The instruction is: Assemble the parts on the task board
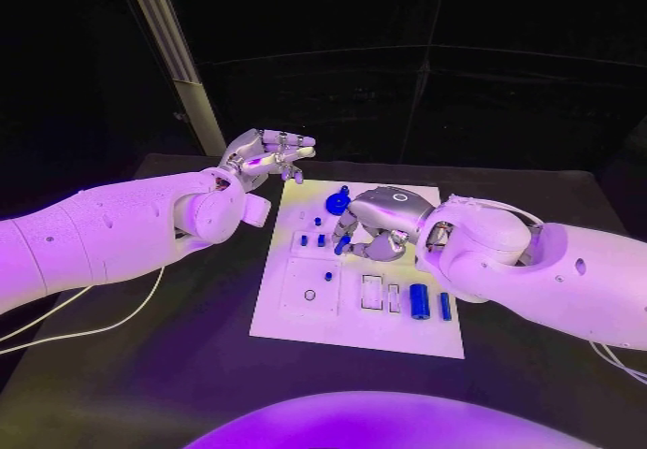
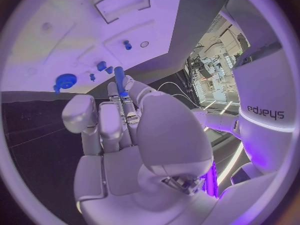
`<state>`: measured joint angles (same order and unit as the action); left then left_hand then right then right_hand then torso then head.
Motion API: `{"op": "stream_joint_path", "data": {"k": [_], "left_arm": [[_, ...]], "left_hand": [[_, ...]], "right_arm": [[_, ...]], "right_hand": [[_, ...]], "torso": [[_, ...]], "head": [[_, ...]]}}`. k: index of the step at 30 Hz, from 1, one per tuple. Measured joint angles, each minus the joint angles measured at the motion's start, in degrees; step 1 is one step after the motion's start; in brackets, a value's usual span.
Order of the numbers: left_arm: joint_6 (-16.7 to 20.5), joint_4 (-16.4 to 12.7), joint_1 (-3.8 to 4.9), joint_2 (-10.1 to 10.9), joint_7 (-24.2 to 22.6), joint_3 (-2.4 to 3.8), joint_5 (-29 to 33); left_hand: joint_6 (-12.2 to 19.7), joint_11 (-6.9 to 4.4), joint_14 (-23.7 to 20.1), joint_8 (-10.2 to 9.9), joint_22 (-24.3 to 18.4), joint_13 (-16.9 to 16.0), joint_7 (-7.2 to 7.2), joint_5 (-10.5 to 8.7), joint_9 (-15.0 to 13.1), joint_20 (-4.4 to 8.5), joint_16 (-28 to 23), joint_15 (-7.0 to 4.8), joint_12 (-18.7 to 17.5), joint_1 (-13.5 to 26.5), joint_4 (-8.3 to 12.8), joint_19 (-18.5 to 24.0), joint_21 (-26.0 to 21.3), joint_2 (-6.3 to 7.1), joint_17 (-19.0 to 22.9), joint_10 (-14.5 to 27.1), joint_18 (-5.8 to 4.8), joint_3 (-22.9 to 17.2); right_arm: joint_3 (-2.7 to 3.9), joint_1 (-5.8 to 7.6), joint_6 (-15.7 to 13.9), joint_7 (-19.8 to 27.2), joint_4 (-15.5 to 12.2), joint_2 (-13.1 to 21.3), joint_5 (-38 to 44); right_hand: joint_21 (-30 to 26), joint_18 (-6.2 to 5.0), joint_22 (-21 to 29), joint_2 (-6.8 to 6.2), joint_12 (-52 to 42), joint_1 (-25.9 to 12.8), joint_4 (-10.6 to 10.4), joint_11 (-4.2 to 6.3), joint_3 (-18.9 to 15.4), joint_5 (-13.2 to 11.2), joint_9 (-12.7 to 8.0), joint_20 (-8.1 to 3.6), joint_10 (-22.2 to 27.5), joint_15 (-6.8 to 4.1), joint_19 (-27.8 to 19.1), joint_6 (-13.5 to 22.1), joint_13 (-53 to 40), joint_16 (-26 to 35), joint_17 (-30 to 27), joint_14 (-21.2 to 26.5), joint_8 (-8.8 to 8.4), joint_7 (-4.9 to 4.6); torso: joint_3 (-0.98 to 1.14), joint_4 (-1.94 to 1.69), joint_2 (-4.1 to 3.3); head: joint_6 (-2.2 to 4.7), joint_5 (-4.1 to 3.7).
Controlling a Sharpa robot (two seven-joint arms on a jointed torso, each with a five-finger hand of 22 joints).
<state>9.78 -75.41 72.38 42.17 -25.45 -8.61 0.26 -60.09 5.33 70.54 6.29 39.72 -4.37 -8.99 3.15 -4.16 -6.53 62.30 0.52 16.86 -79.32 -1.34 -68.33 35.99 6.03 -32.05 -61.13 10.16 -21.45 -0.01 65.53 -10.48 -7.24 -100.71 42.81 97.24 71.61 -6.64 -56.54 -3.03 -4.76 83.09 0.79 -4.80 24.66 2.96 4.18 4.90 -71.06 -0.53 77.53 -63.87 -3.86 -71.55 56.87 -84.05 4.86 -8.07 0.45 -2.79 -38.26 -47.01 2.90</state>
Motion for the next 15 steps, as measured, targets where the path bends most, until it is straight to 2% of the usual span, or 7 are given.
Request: {"op": "stream_joint_path", "data": {"k": [3, 8, 15], "left_arm": [[0.0, 0.0, 0.0, -0.1, 0.0, 0.0, 0.0], [0.0, 0.0, 0.01, -0.3, 0.0, 0.0, 0.0], [0.0, 0.1, 0.02, -0.5, 0.0, 0.01, 0.0]], "left_hand": [[0.0, 0.0, 0.0, 0.0, 0.0, 0.0, 0.0, 0.0, 0.0, 0.0, 0.0, 0.0, 0.0, 0.0, 0.0, 0.0, 0.0, 0.0, 0.0, 0.0, 0.0, 0.0], [0.0, 0.0, 0.0, 0.0, 0.0, 0.0, 0.0, 0.0, 0.0, 0.0, 0.0, 0.0, 0.0, 0.0, 0.0, 0.0, 0.0, 0.0, 0.0, 0.0, 0.0, 0.0], [0.0, 0.0, 0.0, 0.0, 0.0, 0.0, 0.0, 0.0, 0.0, 0.0, 0.0, 0.0, 0.0, 0.0, 0.0, 0.0, 0.0, 0.0, 0.0, 0.0, 0.0, 0.0]], "right_arm": [[-0.25, -0.59, 0.0, 0.5, 0.7, -1.9, 0.0], [-1.39, -1.96, 0.3, 1.4, 1.9, -4.5, 0.2], [-1.85, -3.38, 1.4, 2.5, 3.5, -6.7, 0.8]], "right_hand": [[0.0, 0.0, 0.1, 0.0, 0.0, 0.0, -0.1, 0.0, 0.2, 0.1, -0.1, 0.0, 0.0, 0.0, 0.0, 0.0, 0.0, 0.0, -0.1, 0.0, -0.05, 0.0], [0.0, -0.01, 0.1, -0.01, 0.3, 0.0, 0.3, 0.0, 0.8, 0.2, -0.1, 0.0, 0.0, 0.0, 0.0, 0.0, 0.1, 0.0, -0.2, 0.0, -0.05, 0.0], [0.0, -0.01, 0.1, -0.16, 0.3, -0.2, 0.4, 0.0, 1.0, 0.2, -0.1, 0.0, 0.0, 0.0, 0.0, 0.0, 0.1, 0.0, -0.2, 0.0, -0.29, 0.01]], "torso": [[-0.06, -0.09, -0.01], [-0.09, -0.1, -0.02], [-0.06, -0.1, -0.03]], "head": [[-0.25, 0.4], [-0.58, 1.51], [-1.15, 2.43]]}}
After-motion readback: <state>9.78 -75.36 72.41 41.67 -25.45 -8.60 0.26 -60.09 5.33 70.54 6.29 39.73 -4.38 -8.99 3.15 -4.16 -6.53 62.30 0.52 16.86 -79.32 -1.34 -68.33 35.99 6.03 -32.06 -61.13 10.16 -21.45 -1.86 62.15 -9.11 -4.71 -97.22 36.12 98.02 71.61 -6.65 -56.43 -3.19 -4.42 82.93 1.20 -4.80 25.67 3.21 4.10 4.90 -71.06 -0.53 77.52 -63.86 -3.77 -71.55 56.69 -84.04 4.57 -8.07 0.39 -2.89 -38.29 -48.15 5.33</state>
